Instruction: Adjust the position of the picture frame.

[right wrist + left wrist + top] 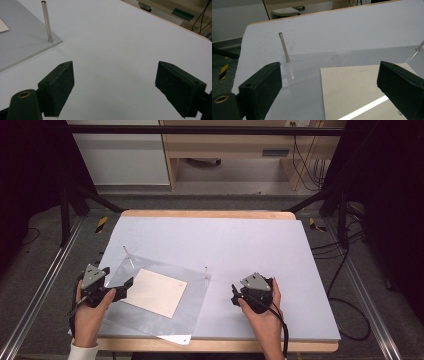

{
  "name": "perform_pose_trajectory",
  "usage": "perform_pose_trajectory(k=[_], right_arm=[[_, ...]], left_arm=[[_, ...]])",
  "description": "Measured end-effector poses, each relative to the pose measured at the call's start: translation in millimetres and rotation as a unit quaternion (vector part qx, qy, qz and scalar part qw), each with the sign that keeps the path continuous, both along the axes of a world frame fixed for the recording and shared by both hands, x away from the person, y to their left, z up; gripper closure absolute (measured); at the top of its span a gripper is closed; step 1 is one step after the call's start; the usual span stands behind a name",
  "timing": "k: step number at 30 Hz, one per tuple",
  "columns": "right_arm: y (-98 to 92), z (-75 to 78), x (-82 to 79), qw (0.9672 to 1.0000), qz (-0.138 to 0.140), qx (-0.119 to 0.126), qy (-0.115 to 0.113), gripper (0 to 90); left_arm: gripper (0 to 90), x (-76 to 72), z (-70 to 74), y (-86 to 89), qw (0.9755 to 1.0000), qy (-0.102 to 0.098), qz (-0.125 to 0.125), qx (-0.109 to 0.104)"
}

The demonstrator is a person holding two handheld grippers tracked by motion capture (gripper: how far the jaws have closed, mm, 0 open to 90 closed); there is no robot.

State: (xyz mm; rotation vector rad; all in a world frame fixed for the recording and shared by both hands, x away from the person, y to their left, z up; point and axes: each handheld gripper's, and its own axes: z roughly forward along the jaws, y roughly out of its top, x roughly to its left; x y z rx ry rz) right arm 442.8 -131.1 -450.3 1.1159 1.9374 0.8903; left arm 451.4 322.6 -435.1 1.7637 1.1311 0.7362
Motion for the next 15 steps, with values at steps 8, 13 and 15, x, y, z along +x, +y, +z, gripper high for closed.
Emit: perform_pose_trajectory(k=[8, 13, 15], right_arm=[[7.5, -7.9, 1.0, 0.9994, 0.021, -0.008, 0.026, 17.4], [12.4, -8.1, 0.0, 0.9991, 0.025, -0.005, 0.035, 14.2], [18.4, -5.8, 1.4, 0.9984, 0.038, -0.008, 0.042, 13.5]], left_arm=[[7.2, 0.7, -1.5, 0.7, 0.9997, 0.022, -0.009, 0.003], [7.2, 4.7, -0.4, 1.8, 0.9993, 0.033, -0.012, 0.015], [7.1, 12.9, 6.1, 2.3, 0.9983, 0.037, -0.009, 0.044]])
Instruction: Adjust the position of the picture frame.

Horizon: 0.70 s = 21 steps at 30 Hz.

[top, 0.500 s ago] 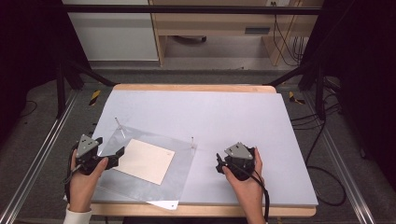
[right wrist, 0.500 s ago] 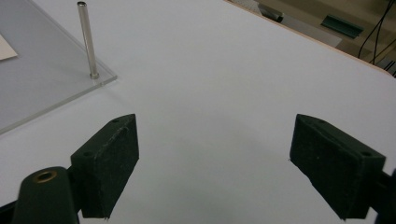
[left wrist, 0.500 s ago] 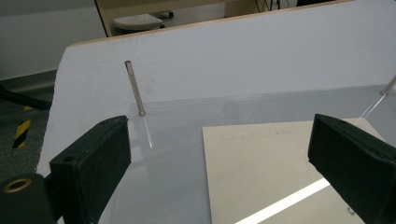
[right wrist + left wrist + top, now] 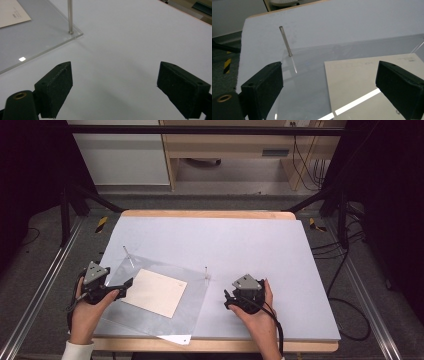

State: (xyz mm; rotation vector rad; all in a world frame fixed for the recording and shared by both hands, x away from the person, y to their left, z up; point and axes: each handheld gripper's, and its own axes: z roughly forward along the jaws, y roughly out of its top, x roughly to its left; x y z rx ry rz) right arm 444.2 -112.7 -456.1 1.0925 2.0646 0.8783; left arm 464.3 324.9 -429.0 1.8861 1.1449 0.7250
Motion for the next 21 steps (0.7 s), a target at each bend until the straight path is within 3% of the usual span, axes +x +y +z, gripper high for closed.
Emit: perform_pose_trajectory(k=[2, 7, 9, 12, 15, 16, 17, 21], right_arm=[[2.5, 1.8, 0.9, 1.0, 0.005, -0.003, 0.001, 13.5], [16.9, 12.2, 12.0, 0.9992, 0.032, 0.015, 0.019, 25.3], [22.8, 12.9, 17.0, 0.9985, 0.038, 0.019, 0.035, 31.6], [33.0, 12.4, 24.2, 0.997, 0.051, 0.021, 0.054, 39.3], [40.8, 11.9, 29.0, 0.9966, 0.055, 0.019, 0.059, 45.6], [48.4, 10.3, 34.6, 0.9961, 0.059, 0.025, 0.061, 51.6], [48.4, 10.3, 34.6, 0.9961, 0.059, 0.025, 0.061, 51.6], [65.3, 4.8, 50.5, 0.9951, 0.063, 0.035, 0.068, 60.7]], left_arm=[[7.2, 3.4, 3.0, 1.5, 1.0, 0.002, -0.003, 0.005], [7.7, 23.4, 15.2, 14.0, 0.9998, 0.015, 0.0, 0.011], [9.7, 34.3, 16.6, 18.9, 0.9993, 0.031, 0.002, 0.022], [13.1, 42.5, 16.6, 18.1, 0.9981, 0.04, -0.005, 0.047], [20.3, 48.4, 14.7, 16.4, 0.998, 0.042, -0.009, 0.046], [22.5, 51.1, 13.5, 15.3, 0.9977, 0.041, -0.011, 0.053], [22.5, 54.2, 12.3, 14.2, 0.9972, 0.044, -0.013, 0.058], [26.6, 67.6, 6.4, 14.4, 0.9976, 0.052, -0.006, 0.045]])
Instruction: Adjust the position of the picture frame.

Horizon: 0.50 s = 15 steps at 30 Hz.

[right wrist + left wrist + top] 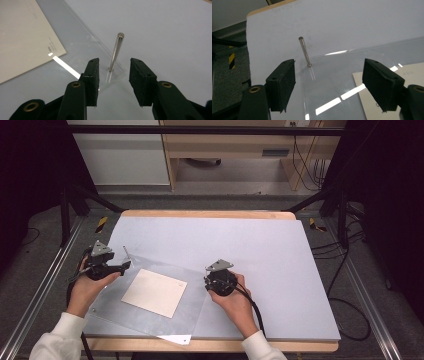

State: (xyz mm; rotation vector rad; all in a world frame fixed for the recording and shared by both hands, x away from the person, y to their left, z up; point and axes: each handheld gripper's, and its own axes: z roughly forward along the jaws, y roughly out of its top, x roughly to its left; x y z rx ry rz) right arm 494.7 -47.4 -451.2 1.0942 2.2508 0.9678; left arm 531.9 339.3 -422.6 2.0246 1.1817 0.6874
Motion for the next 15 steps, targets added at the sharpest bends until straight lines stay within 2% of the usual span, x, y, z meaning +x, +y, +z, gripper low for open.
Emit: perform_pose_trajectory(k=[5, 7, 14, 15], right_arm=[[9.2, -5.2, 12.6, 1.0, -0.004, -0.002, 0.005, 65.0], [13.0, -9.9, 20.2, 0.9998, -0.013, 0.003, 0.015, 68.5], [17.4, -14.6, 25.5, 0.9995, -0.018, 0.011, 0.023, 75.0], [18.2, -15.2, 26.9, 0.9995, -0.019, 0.01, 0.023, 77.5]], left_arm=[[27.9, 6.5, -4.2, 0.5, 0.9999, 0.005, 0.011, -0.001], [28.4, 11.2, -8.4, -0.2, 0.9998, 0.015, 0.014, 0.005], [33.3, 20.8, -13.0, 1.9, 0.9995, 0.023, 0.022, 0.004], [35.8, 24.4, -15.4, 2.9, 0.9994, 0.025, 0.024, -0.003]])
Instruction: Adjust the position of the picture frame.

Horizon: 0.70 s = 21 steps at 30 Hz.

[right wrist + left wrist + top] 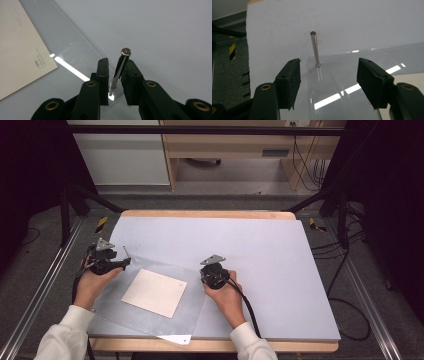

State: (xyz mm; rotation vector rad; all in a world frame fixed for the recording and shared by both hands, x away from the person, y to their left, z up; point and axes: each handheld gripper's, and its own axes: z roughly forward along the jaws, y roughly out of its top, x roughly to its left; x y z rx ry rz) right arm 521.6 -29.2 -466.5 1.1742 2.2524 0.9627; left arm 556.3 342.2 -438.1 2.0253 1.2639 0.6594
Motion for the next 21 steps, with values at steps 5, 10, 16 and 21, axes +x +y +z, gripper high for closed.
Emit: perform_pose_trajectory(k=[5, 10, 16, 21], right_arm=[[1.3, -0.2, 1.3, 1.0, -0.008, 0.002, -0.001, 84.6], [1.4, 0.0, 1.1, 1.0, -0.006, 0.002, 0.0, 85.1], [1.8, 0.5, 1.4, 1.0, -0.007, 0.004, 0.004, 85.2], [1.2, 0.8, 2.1, 0.9999, -0.007, 0.006, 0.007, 85.3]], left_arm=[[47.6, 7.8, -4.4, 2.0, 1.0, 0.0, 0.005, -0.007], [58.5, 16.5, -12.9, 2.9, 0.9998, 0.006, 0.007, -0.015], [66.2, 24.4, -19.9, 1.5, 0.9996, 0.004, 0.016, -0.022], [71.3, 29.7, -25.0, -2.3, 0.9996, 0.007, 0.023, -0.017]])
